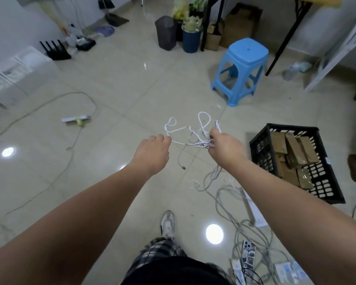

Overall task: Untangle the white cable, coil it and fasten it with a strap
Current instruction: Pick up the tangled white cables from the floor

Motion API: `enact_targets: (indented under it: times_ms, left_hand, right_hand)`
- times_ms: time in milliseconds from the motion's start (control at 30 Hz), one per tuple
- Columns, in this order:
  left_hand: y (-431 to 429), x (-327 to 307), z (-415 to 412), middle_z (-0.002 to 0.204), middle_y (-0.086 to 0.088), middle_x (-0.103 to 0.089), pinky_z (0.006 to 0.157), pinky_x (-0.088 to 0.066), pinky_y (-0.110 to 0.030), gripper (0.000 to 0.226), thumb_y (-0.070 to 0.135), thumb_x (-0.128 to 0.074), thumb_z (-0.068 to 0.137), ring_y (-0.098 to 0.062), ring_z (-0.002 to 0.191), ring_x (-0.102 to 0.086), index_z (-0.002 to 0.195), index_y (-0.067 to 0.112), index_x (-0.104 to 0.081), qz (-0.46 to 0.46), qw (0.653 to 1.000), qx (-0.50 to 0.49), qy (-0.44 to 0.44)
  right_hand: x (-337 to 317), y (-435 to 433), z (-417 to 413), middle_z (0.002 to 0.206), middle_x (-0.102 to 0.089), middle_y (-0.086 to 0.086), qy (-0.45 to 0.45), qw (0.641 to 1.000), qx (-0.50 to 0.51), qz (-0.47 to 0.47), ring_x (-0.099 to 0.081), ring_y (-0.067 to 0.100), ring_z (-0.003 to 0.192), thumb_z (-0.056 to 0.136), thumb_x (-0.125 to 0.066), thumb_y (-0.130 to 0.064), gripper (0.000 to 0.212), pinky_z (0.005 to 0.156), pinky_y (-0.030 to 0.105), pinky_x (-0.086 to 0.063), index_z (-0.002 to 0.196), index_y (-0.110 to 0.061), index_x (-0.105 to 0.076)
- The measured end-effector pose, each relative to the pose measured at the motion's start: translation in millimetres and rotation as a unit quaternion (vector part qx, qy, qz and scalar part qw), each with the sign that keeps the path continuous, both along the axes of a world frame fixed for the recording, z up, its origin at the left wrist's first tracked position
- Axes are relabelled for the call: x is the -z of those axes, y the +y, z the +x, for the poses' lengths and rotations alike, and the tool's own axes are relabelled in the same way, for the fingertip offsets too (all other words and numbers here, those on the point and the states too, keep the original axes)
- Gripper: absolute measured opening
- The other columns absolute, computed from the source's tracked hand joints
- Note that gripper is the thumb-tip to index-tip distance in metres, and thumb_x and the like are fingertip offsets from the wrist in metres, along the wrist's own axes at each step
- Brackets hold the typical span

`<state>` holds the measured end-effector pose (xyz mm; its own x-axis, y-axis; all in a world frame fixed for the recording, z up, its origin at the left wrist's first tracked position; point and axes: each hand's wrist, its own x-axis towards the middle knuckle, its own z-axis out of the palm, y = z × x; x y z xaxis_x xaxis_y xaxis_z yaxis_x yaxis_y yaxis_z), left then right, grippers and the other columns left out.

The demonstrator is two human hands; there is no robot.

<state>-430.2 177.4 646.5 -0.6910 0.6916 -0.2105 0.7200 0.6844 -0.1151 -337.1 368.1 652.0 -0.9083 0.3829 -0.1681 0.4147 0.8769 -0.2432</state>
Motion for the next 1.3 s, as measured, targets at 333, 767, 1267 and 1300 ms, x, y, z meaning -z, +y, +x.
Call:
enact_targets:
  times_ms: [333,767,1267,1300]
  left_hand:
    - [109,-8,-175,0.123,-0.008,-0.051,0.084,-0.04,-0.037,0.036,0.026,-0.04,0.096,-0.029,0.109,-0.05,0.129,0.012,-0.04,0.017,0.998,0.06,-0.009]
    - [275,-21,-355,0.127,-0.009,-0.049,0.087,-0.04,-0.037,0.039,0.025,-0.039,0.097,-0.028,0.115,-0.048,0.134,0.011,-0.038,0.041,0.998,0.053,-0.011]
    - [442,-24,-636,0.13,-0.009,-0.049,0.09,-0.04,-0.038,0.04,0.027,-0.041,0.097,-0.028,0.118,-0.047,0.134,0.013,-0.039,0.049,0.995,0.09,-0.017]
    - [453,-26,-652,0.13,-0.009,-0.049,0.091,-0.039,-0.038,0.04,0.027,-0.042,0.096,-0.028,0.118,-0.047,0.134,0.013,-0.04,0.048,0.994,0.097,-0.021]
  right_hand:
    - [-8,92,-144,0.1,-0.054,0.011,-0.006,1.0,0.005,0.02,-0.058,0.038,0.085,0.088,-0.051,-0.021,0.023,0.062,0.035,-0.038,0.109,-0.016,-0.044]
    - [-26,258,-321,0.102,-0.059,0.011,0.016,0.998,0.064,0.024,-0.057,0.035,0.086,0.089,-0.05,-0.02,0.019,0.061,0.033,-0.035,0.106,-0.014,-0.046]
    - [-11,409,-590,0.098,-0.06,0.012,0.045,0.988,0.147,-0.007,-0.058,0.034,0.09,0.088,-0.057,-0.027,0.02,0.065,0.035,-0.041,0.104,-0.017,-0.049]
    - [-12,418,-604,0.099,-0.06,0.012,0.042,0.987,0.153,-0.009,-0.058,0.034,0.091,0.088,-0.057,-0.026,0.02,0.064,0.034,-0.041,0.104,-0.017,-0.048]
